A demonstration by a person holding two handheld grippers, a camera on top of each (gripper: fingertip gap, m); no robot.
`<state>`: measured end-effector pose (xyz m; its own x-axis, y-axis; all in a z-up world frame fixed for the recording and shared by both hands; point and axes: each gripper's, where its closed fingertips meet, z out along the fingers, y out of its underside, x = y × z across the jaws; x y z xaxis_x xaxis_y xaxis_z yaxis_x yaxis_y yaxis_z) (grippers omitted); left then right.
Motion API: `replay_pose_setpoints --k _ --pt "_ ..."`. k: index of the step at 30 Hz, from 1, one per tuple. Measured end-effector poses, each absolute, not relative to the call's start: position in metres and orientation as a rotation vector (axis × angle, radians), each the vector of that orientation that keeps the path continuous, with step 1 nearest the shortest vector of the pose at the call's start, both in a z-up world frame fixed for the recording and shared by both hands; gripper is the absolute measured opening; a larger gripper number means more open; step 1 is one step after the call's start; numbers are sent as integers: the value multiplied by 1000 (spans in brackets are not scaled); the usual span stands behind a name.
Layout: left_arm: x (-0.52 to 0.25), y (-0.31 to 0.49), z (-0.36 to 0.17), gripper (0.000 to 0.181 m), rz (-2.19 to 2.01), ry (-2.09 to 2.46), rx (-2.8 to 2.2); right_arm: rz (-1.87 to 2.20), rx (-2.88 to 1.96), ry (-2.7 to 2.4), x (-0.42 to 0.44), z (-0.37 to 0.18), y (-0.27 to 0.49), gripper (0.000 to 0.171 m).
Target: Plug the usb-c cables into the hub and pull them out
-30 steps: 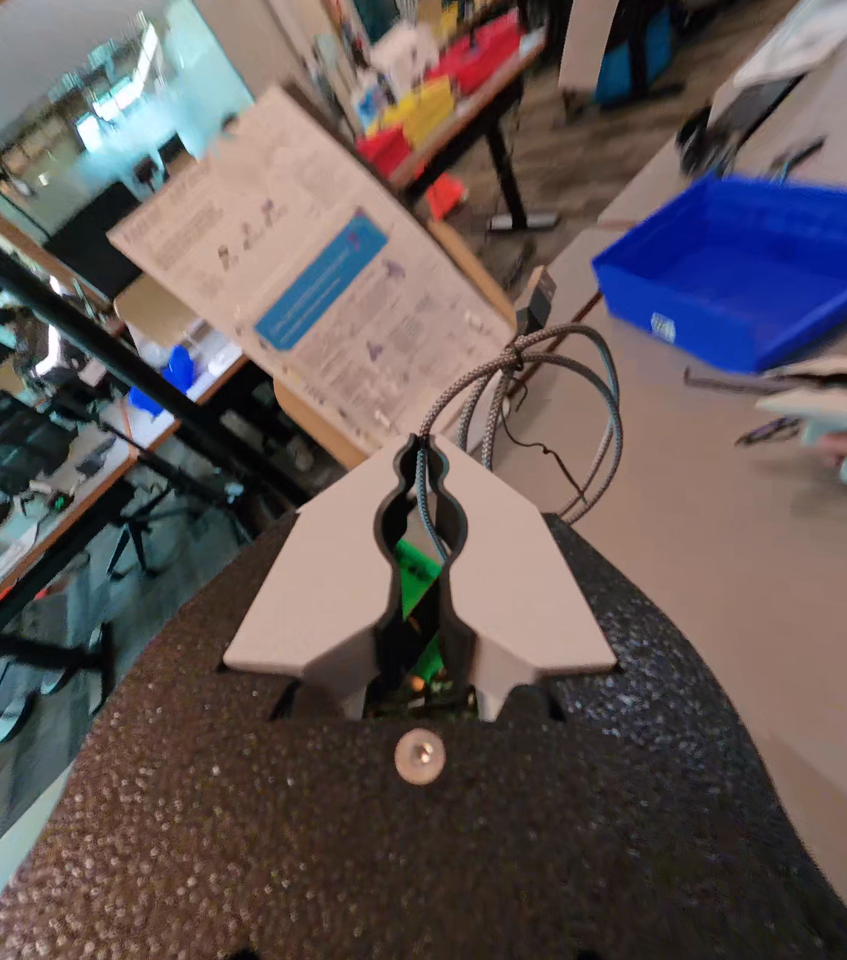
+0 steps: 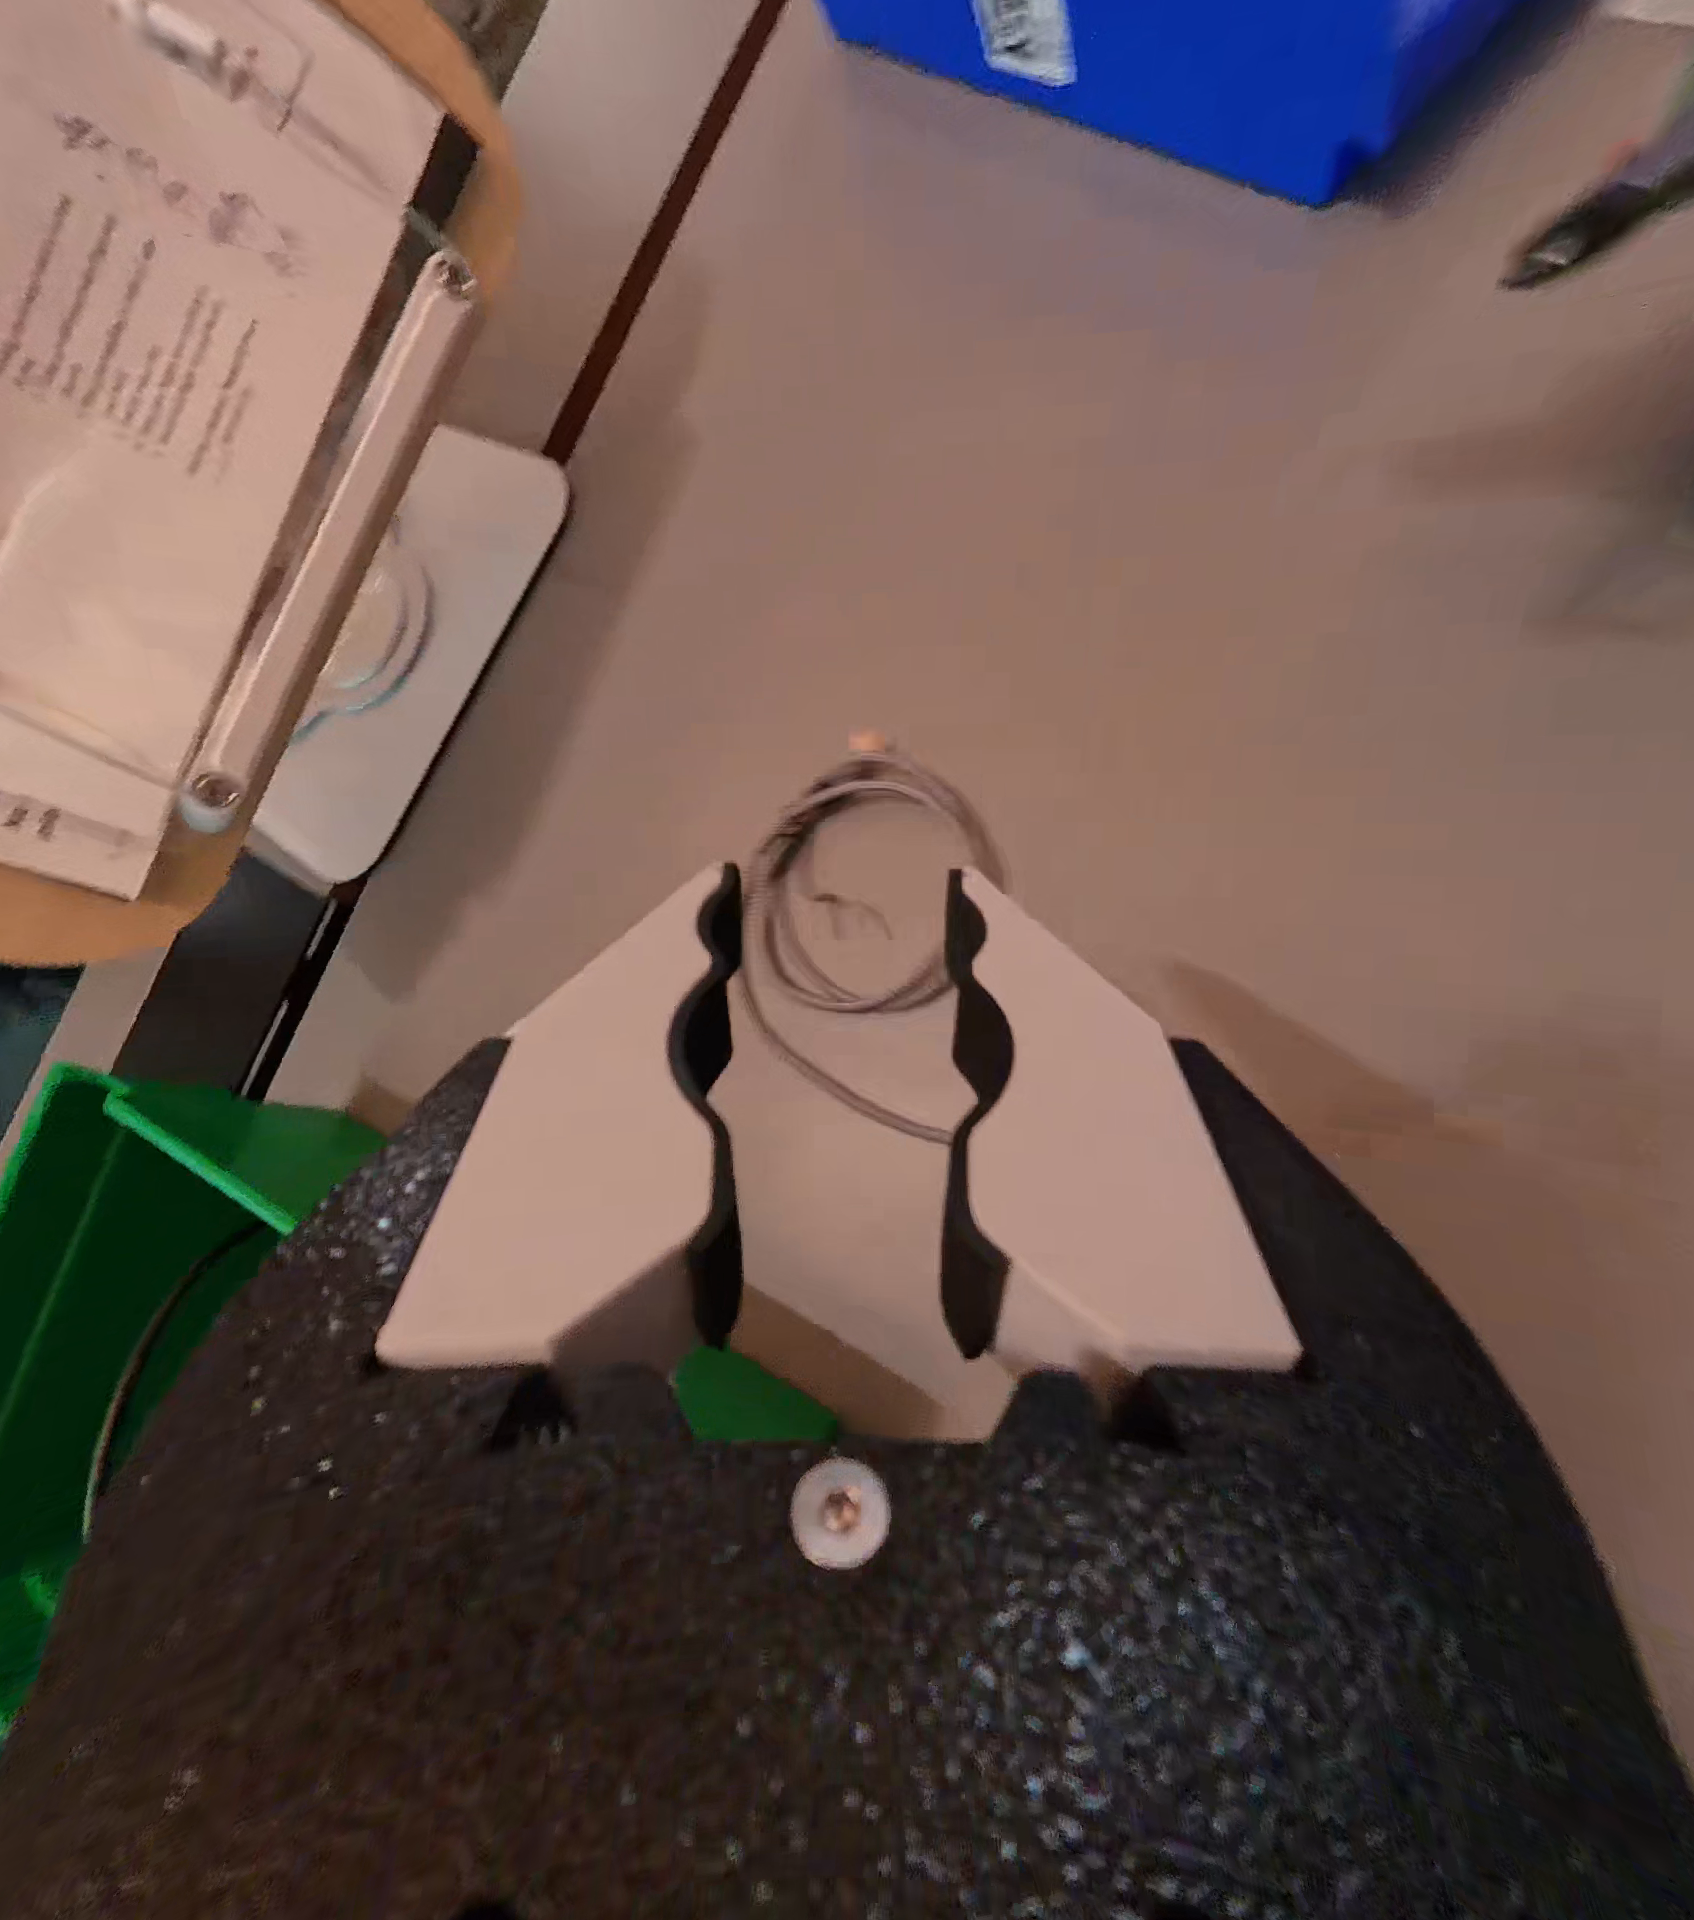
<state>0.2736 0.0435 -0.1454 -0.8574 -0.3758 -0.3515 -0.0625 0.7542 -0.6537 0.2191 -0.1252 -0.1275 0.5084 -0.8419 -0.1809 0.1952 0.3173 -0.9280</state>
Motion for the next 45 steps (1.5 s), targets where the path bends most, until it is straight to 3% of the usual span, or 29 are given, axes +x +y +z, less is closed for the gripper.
replay_pose_setpoints --k 4,7,13,19,22,24,26,33,40,45 --pt "192 35 -174 40 -1045 2661 103 -775 -1018 761 219 -126 -125 23" --pt "156 20 -207 40 -1084 2672 79 -781 -1021 760 220 -126 -125 22" --pt "170 -29 -237 29 -931 2287 -73 -801 -1029 761 220 -127 -125 23" --pt "200 -63 -263 35 -885 2380 -421 -807 -1020 771 220 -127 -129 23" --pt "208 -69 -267 24 -917 2422 -537 -815 -1027 761 219 -126 -128 23" --pt "207 -69 -270 2 -932 2482 -590 -816 -1041 749 219 -127 -126 23" --pt "198 -69 -271 1 -1030 2579 -666 -820 -1064 725 218 -127 -122 23" --pt "170 -54 -205 1 -1865 2739 -1172 -799 -1154 631 212 -129 -106 23" --pt "145 -28 -154 0 -2205 2844 -1142 -713 -1319 415 194 -137 -74 23" --pt "141 -19 -150 0 -2398 2810 -1228 -584 -1401 274 175 -143 -56 23"
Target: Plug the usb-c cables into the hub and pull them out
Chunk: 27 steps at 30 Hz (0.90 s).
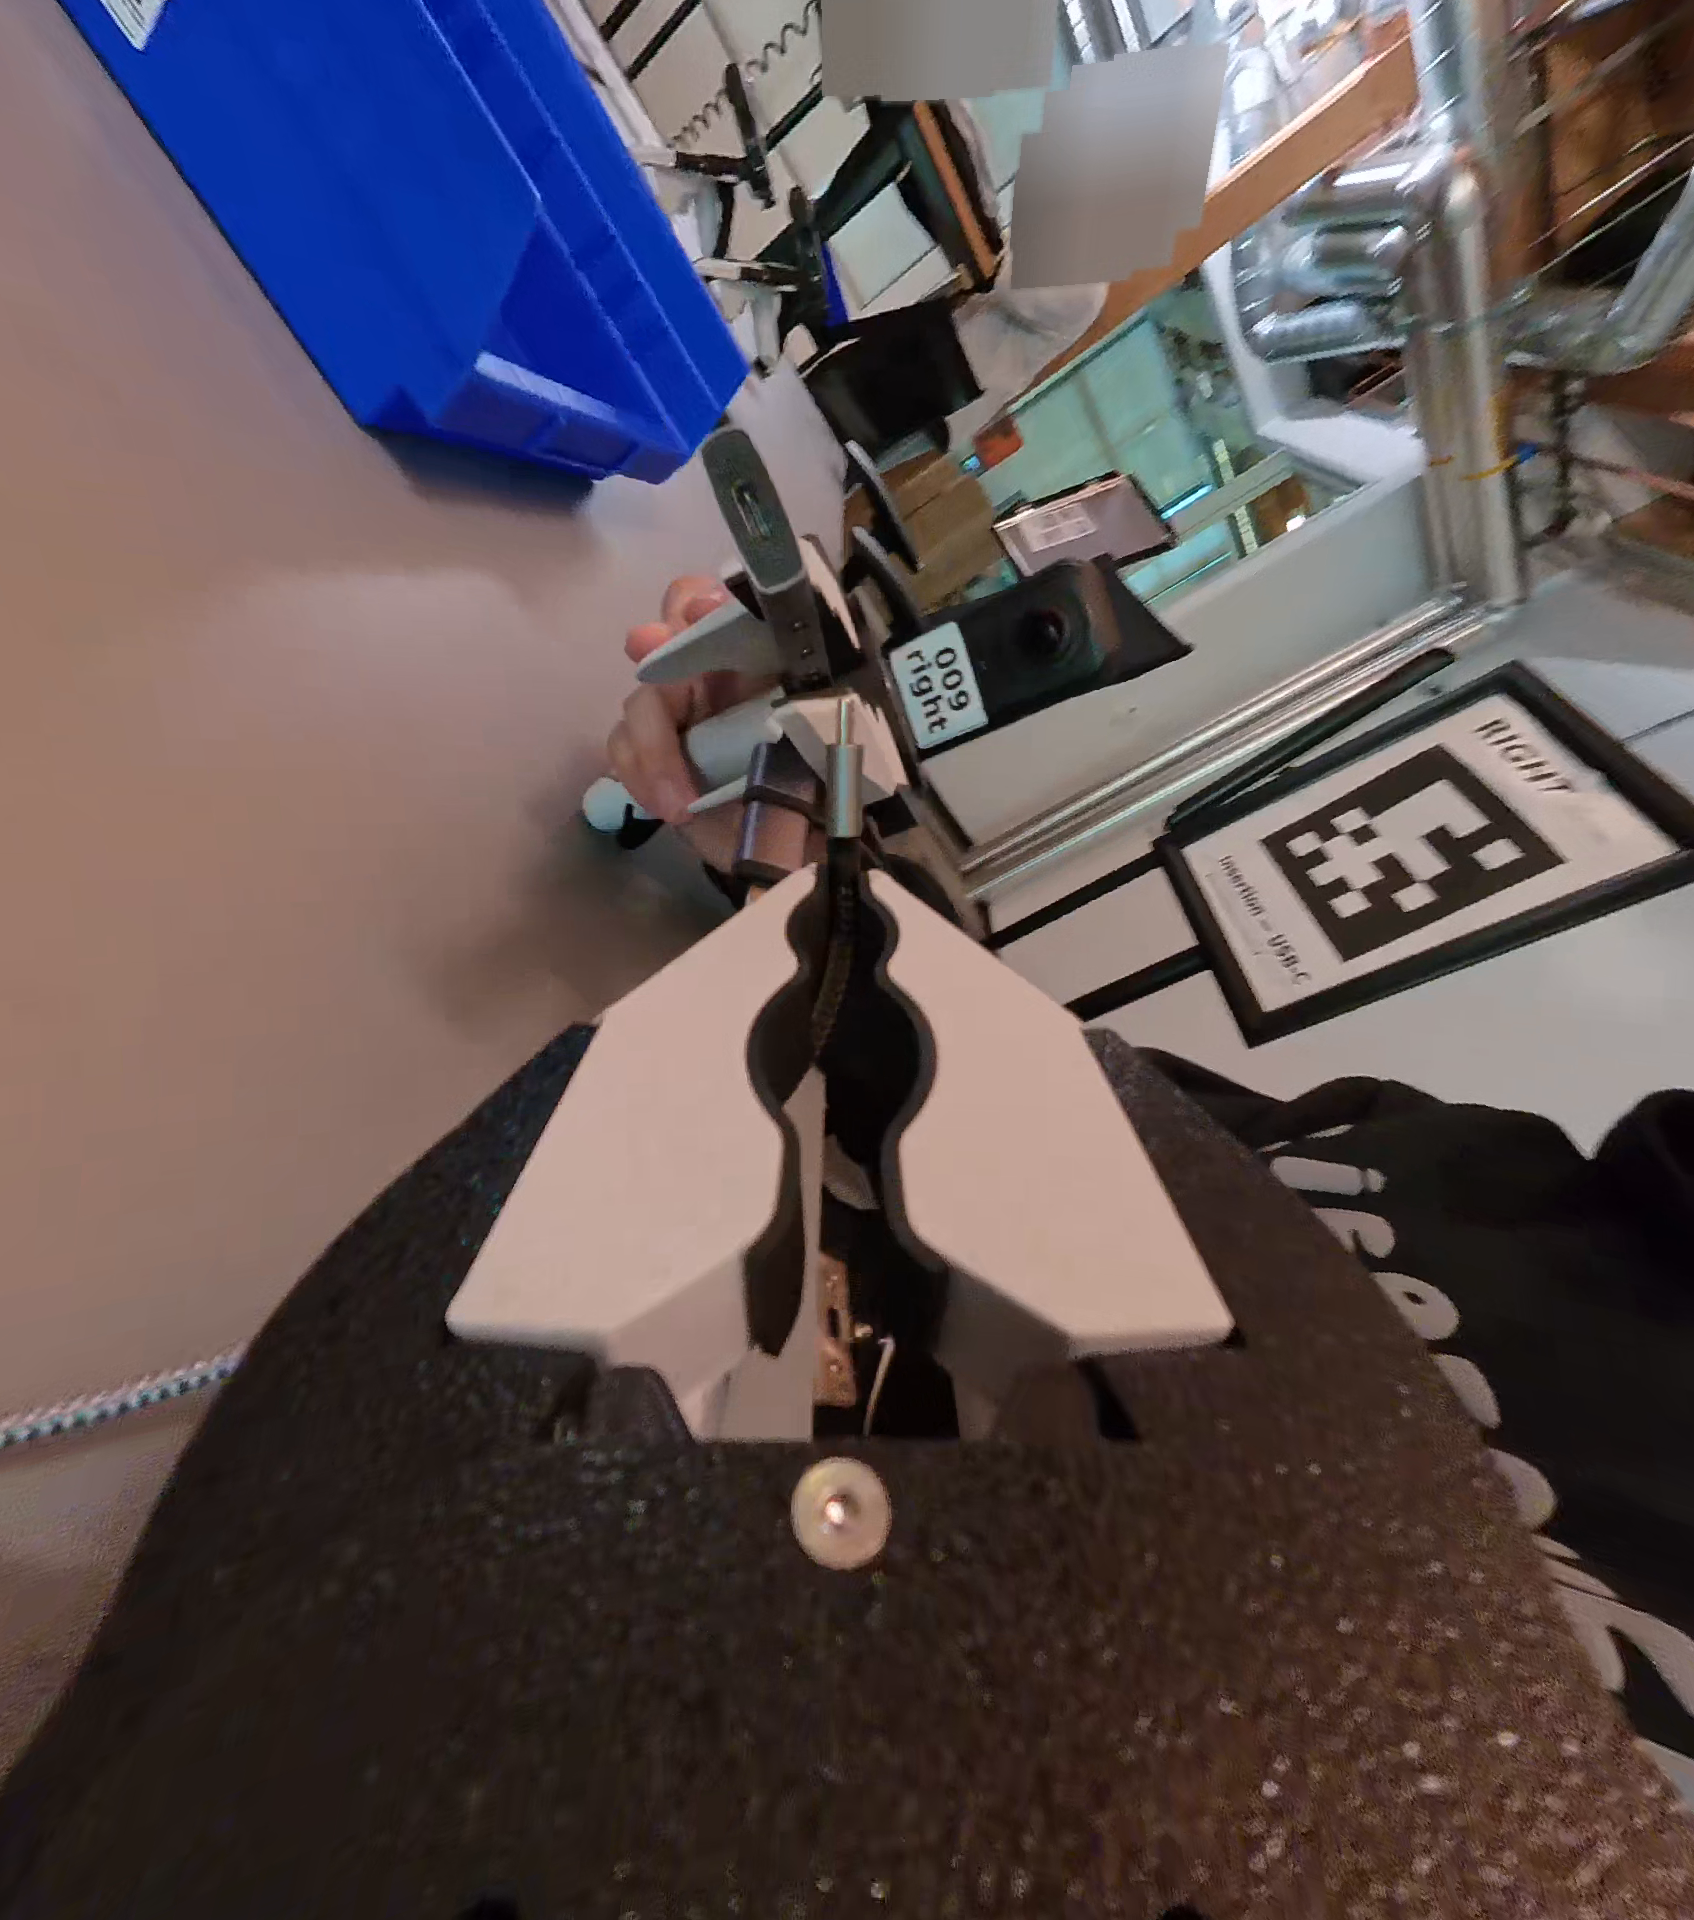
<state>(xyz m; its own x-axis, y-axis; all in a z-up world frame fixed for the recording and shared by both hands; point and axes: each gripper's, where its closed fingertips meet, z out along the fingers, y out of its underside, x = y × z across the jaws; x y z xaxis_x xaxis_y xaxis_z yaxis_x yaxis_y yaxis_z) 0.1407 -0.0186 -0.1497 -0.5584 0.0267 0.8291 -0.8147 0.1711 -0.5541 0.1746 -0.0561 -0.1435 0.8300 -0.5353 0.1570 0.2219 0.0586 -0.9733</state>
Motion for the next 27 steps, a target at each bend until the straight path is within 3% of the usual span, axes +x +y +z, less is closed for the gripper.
replay_pose_setpoints --k 27 --pt "127 -5 -170 1 1401 -1493 729 -713 -1613 50 159 -159 -33 23"
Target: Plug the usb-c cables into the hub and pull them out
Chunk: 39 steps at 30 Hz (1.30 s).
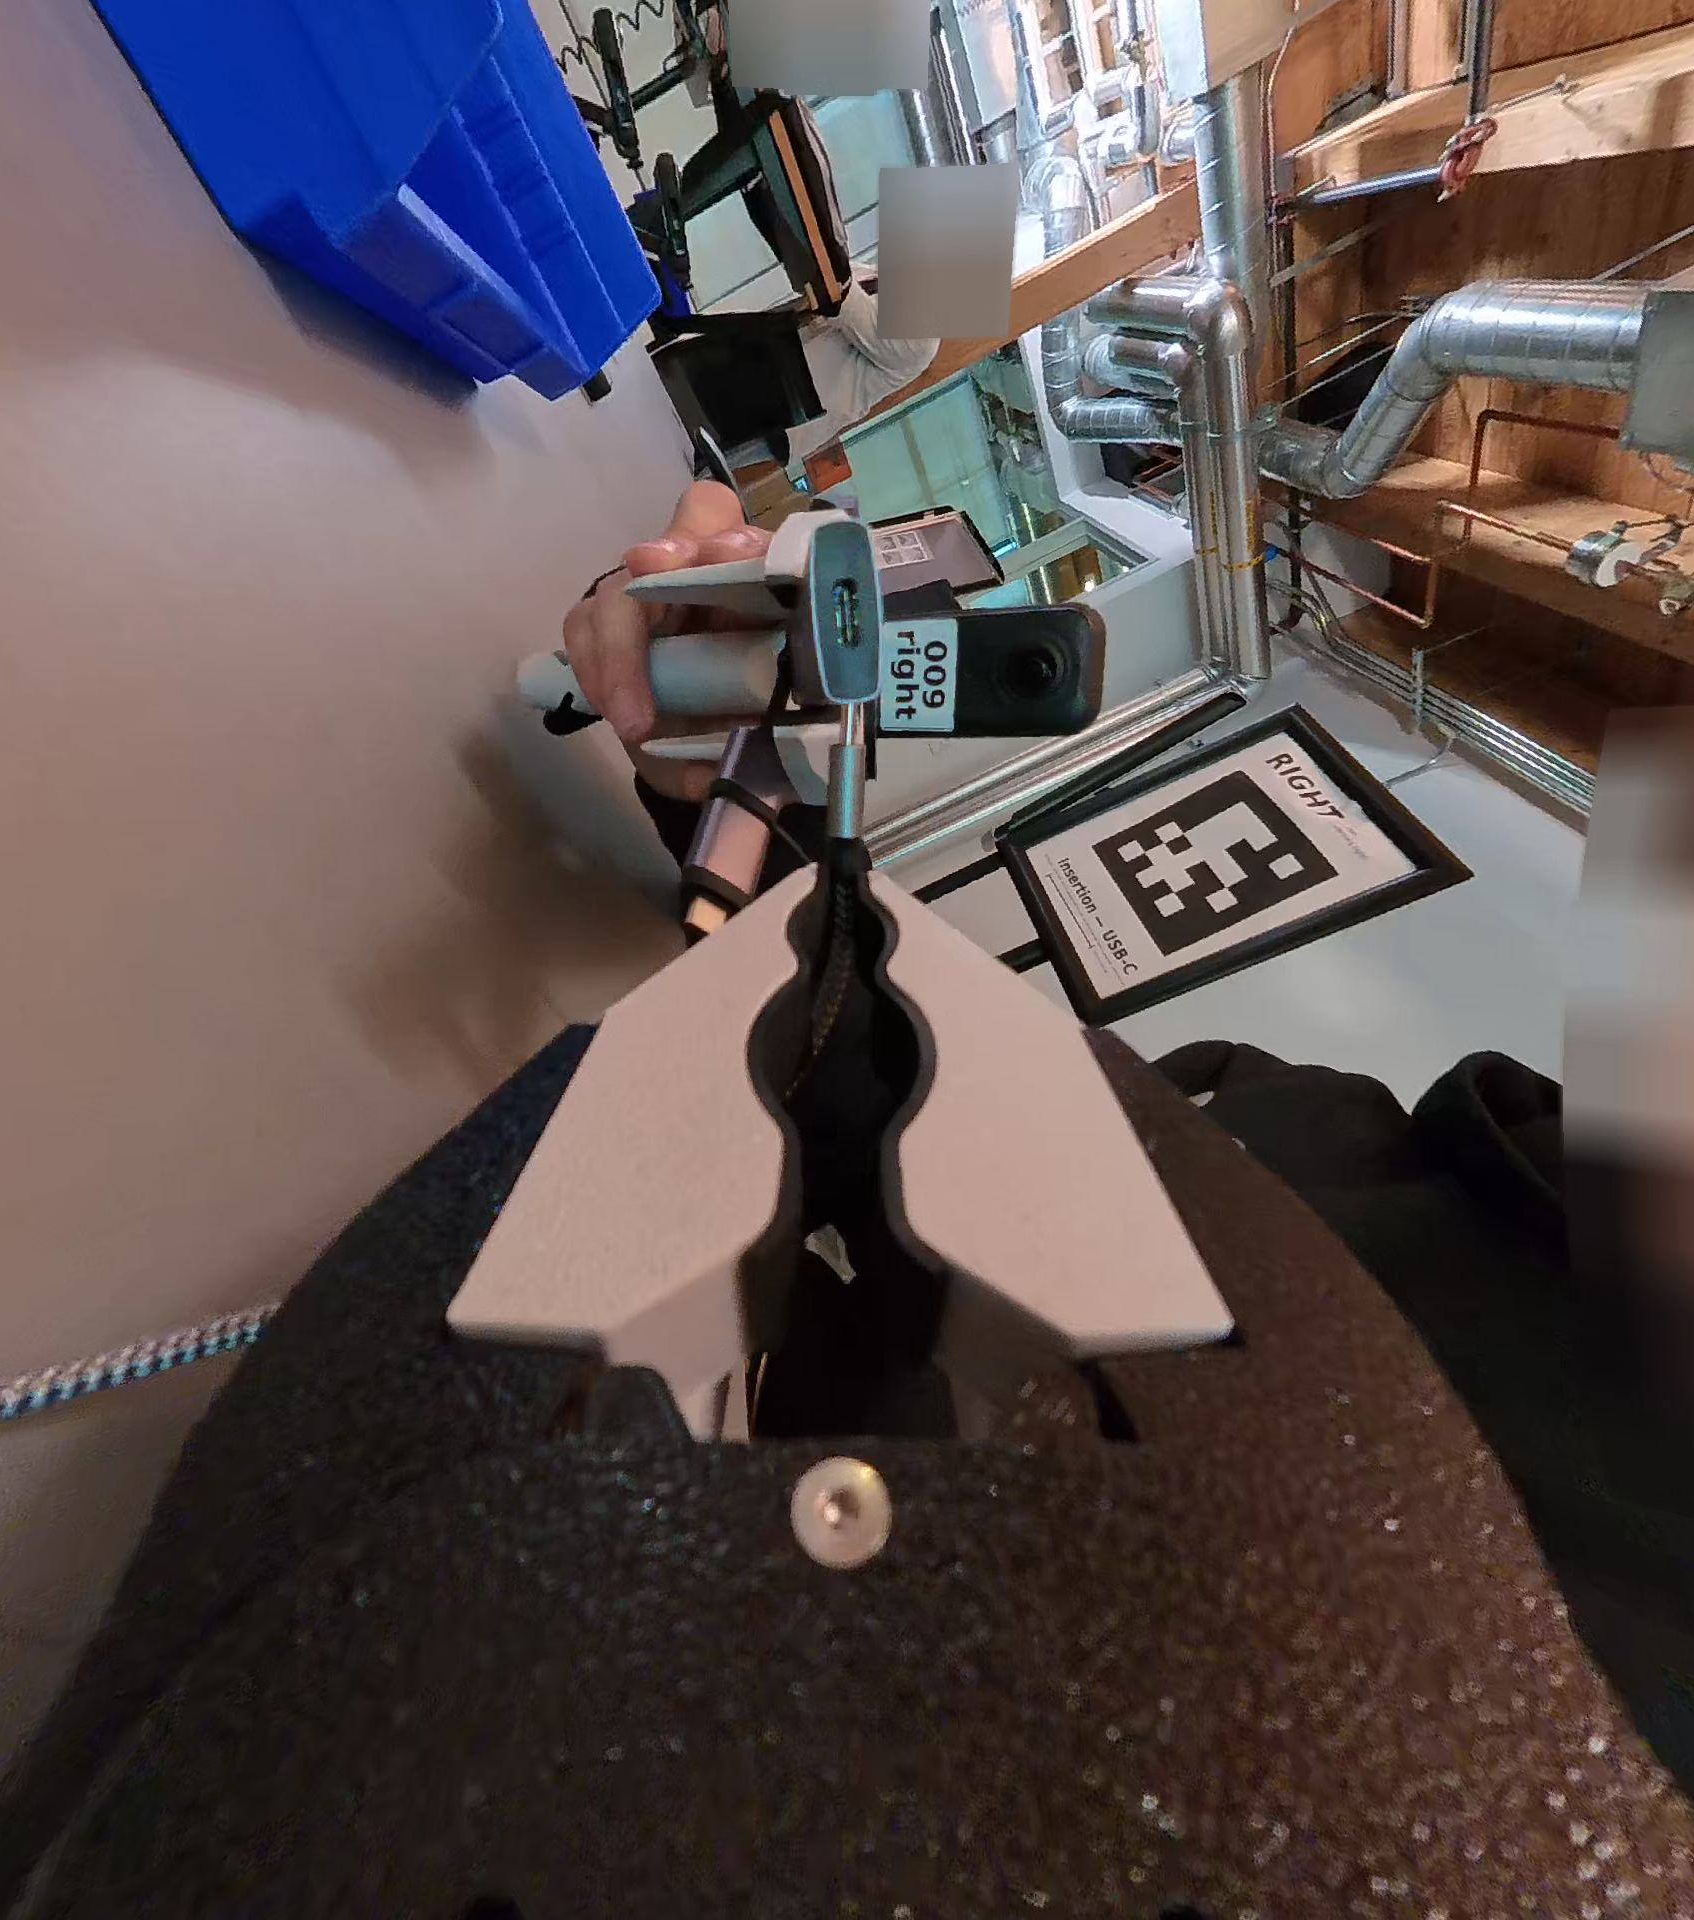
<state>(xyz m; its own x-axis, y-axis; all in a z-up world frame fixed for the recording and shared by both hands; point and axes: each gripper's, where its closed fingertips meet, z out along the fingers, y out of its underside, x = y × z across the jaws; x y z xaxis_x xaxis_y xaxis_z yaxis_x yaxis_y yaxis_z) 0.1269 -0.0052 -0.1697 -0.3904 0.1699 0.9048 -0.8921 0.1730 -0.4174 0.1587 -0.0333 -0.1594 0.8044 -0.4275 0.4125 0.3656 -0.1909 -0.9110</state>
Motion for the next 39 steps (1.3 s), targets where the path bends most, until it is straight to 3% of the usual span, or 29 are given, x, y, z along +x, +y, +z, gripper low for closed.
replay_pose_setpoints --k 39 --pt "125 -5 -162 1 1413 -1385 708 -723 -1632 23 153 -150 -38 23"
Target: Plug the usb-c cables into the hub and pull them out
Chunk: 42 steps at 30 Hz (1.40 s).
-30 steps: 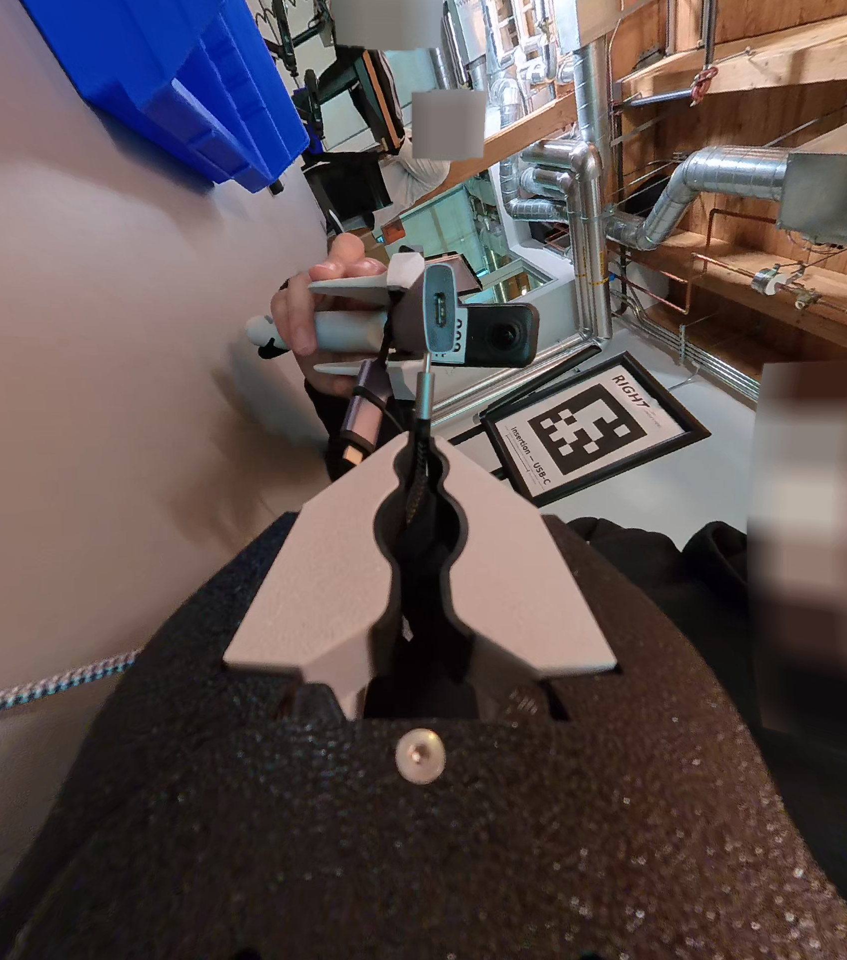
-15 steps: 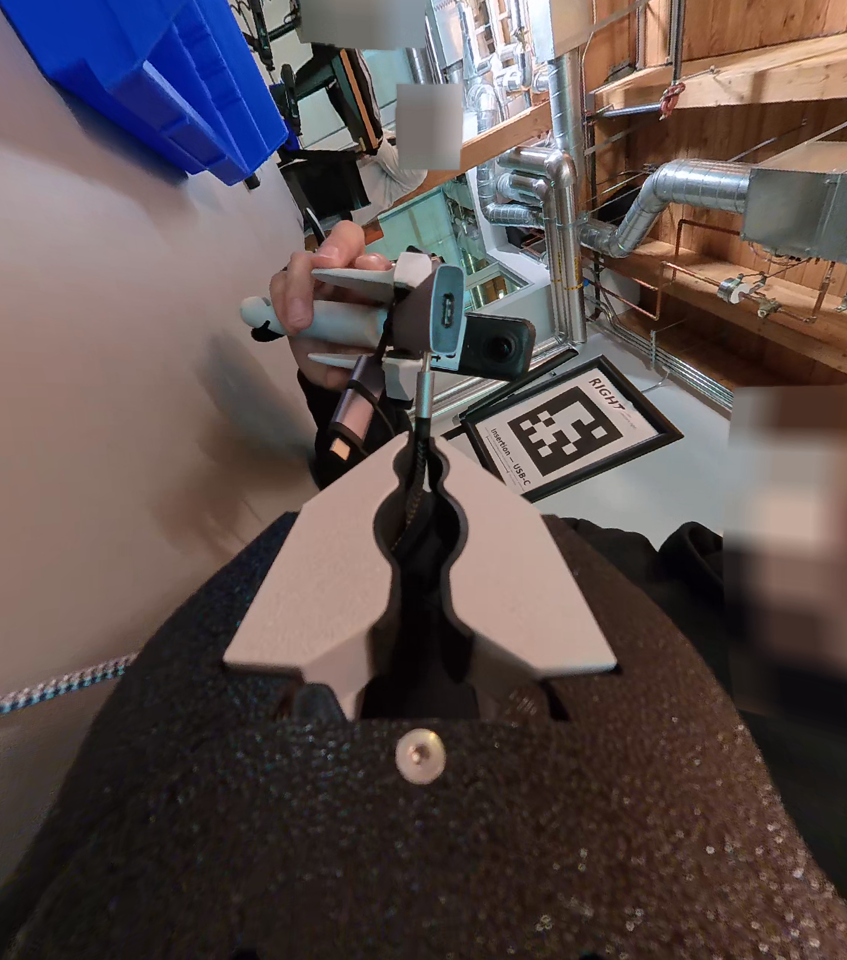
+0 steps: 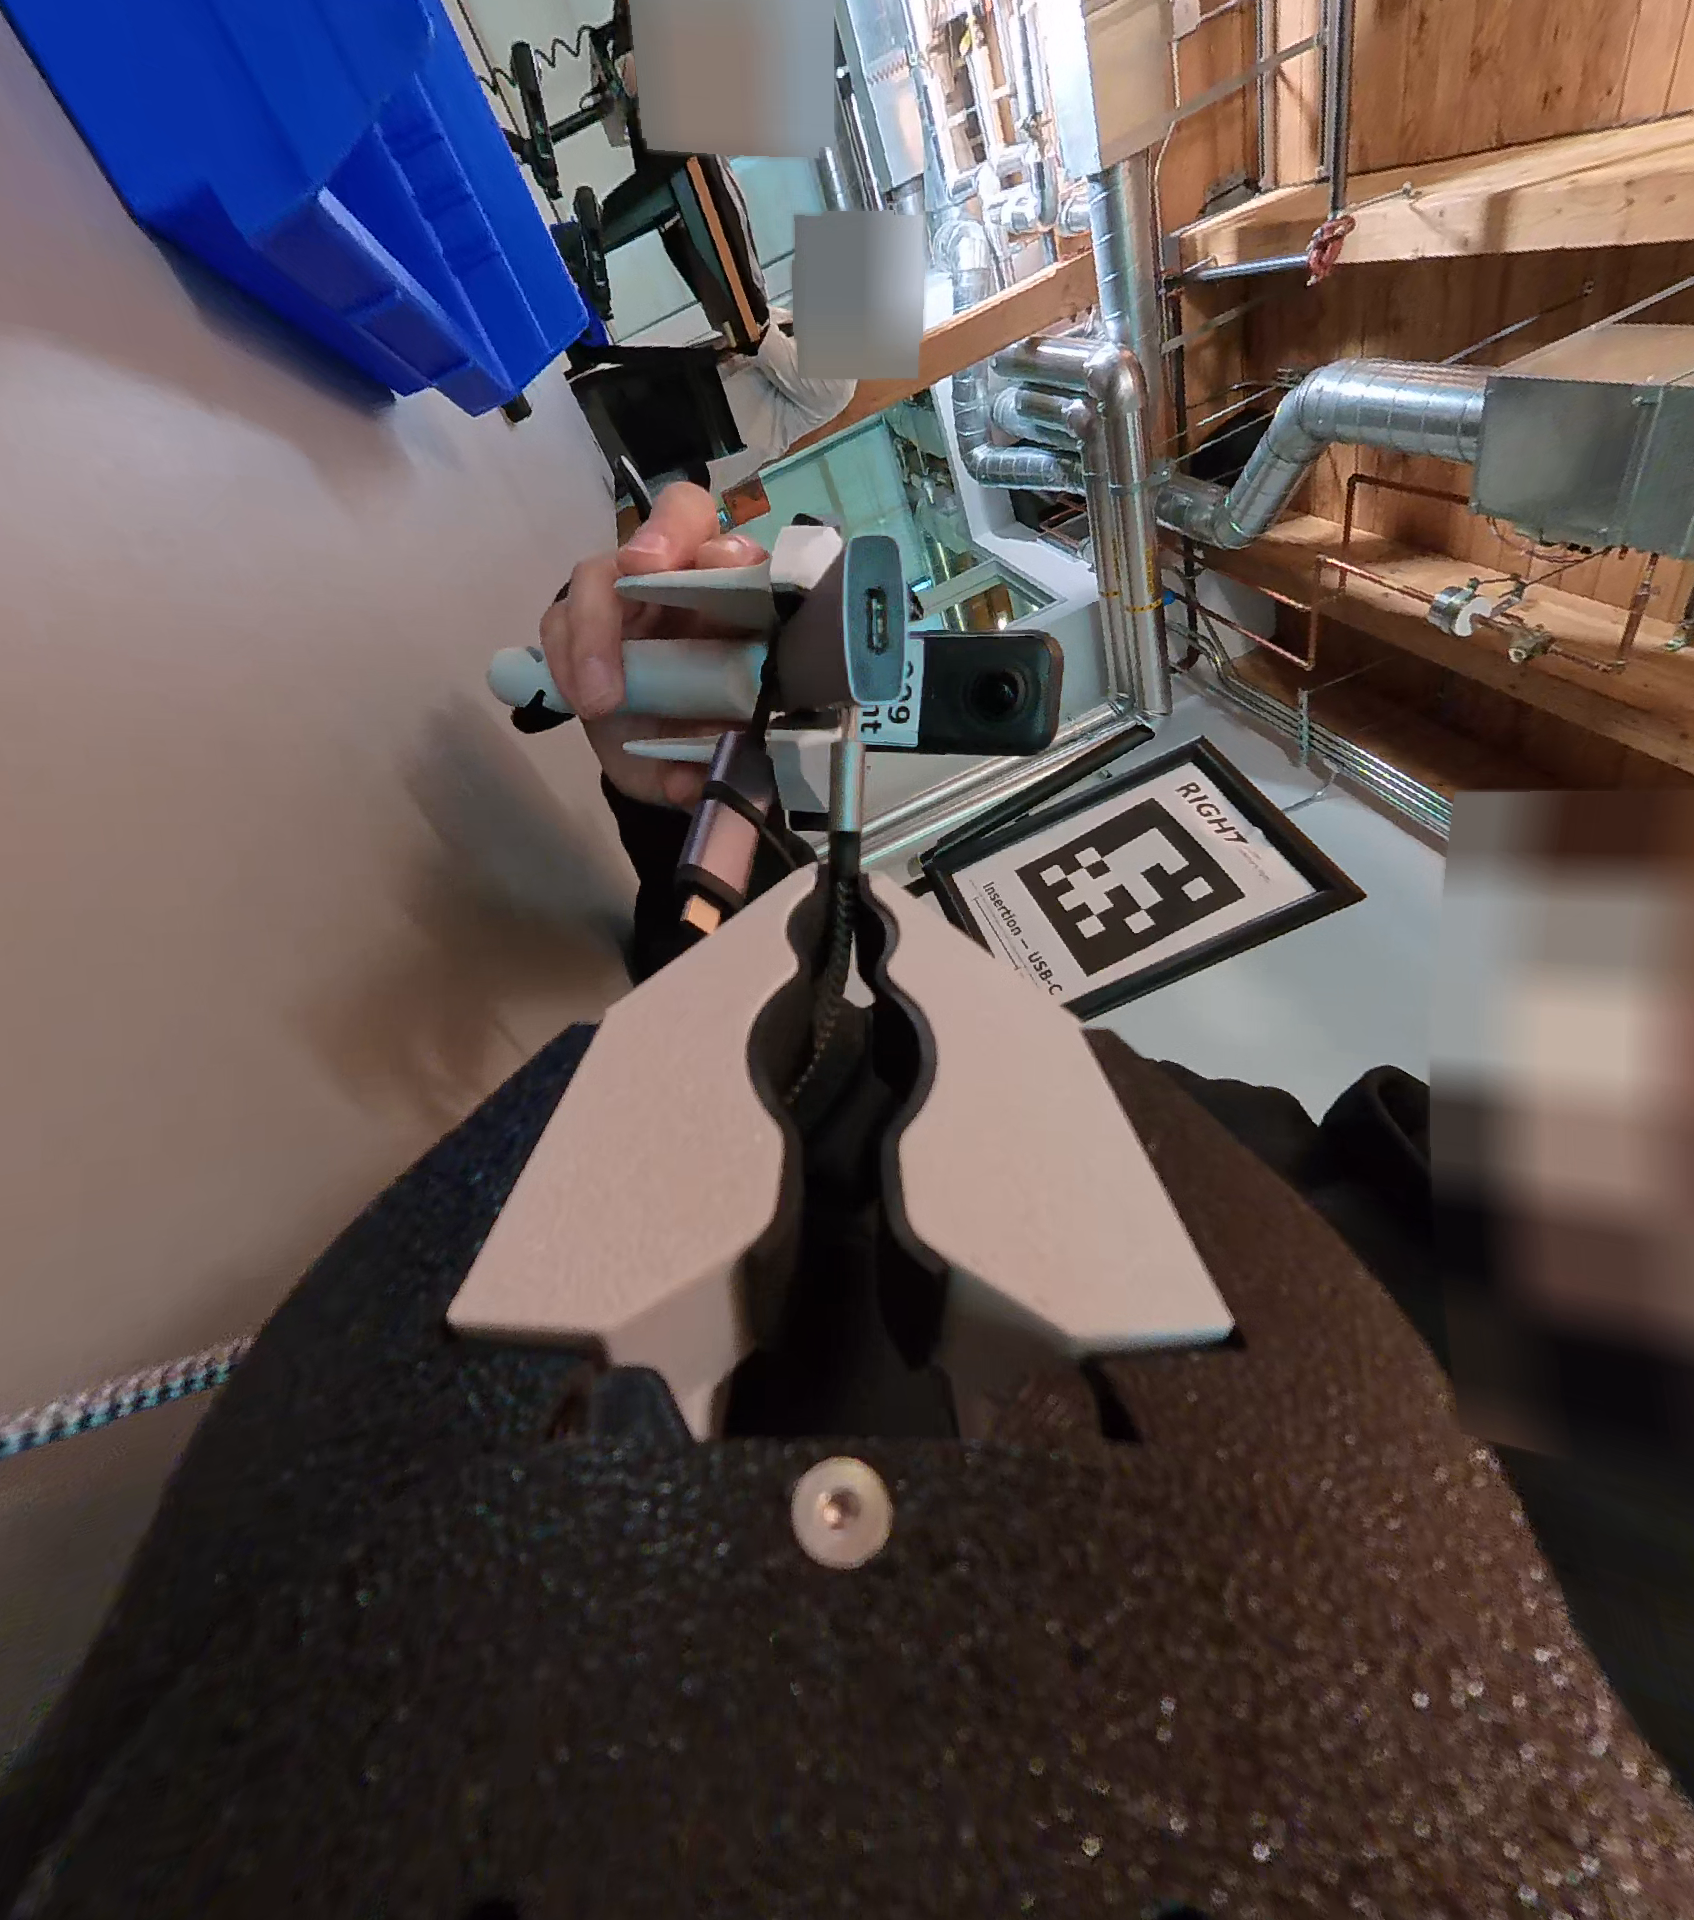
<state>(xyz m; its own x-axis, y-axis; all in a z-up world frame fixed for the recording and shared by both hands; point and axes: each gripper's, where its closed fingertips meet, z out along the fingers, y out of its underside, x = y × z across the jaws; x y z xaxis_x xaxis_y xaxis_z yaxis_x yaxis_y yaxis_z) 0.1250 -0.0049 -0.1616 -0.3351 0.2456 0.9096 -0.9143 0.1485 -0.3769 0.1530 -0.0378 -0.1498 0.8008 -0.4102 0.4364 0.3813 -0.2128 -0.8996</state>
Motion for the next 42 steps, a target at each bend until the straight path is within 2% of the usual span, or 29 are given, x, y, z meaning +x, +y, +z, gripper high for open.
replay_pose_setpoints --k 42 --pt "130 -8 -167 1 1416 -1394 760 -762 -1684 30 158 -155 -39 23"
